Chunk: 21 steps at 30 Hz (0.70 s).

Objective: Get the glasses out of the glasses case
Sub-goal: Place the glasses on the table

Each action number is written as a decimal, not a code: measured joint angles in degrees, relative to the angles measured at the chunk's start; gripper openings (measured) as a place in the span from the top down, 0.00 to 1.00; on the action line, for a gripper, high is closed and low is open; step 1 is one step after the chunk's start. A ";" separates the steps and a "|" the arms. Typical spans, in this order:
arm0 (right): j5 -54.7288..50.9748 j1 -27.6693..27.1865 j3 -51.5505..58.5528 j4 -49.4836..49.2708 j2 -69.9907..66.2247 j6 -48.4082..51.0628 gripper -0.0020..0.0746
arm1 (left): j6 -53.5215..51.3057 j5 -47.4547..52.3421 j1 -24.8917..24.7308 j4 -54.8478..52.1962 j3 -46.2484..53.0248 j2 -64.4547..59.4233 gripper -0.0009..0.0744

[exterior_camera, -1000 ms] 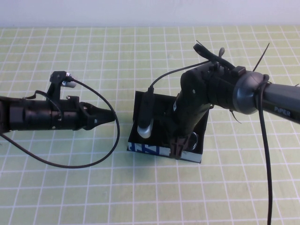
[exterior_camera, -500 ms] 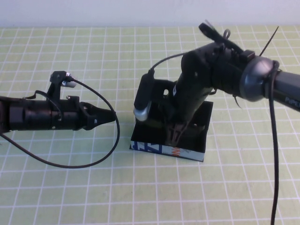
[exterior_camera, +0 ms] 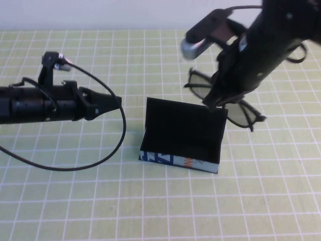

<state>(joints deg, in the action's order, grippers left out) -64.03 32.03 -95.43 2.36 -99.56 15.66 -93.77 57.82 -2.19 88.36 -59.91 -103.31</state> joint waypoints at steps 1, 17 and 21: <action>-0.14 -1.28 1.51 0.52 1.70 -2.74 0.90 | 0.48 0.00 0.00 -0.13 0.00 0.75 0.99; 20.51 -13.75 37.80 -11.76 13.57 -19.36 0.90 | 10.84 -0.95 0.00 -7.66 0.10 9.34 0.99; 24.45 -13.75 39.33 -13.25 9.66 -19.36 0.90 | 13.49 -0.95 0.00 -11.21 0.10 10.75 0.99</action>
<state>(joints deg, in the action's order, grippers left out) -39.58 18.28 -56.10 -10.89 -89.90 -3.70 -80.28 56.87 -2.19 77.15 -59.81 -92.57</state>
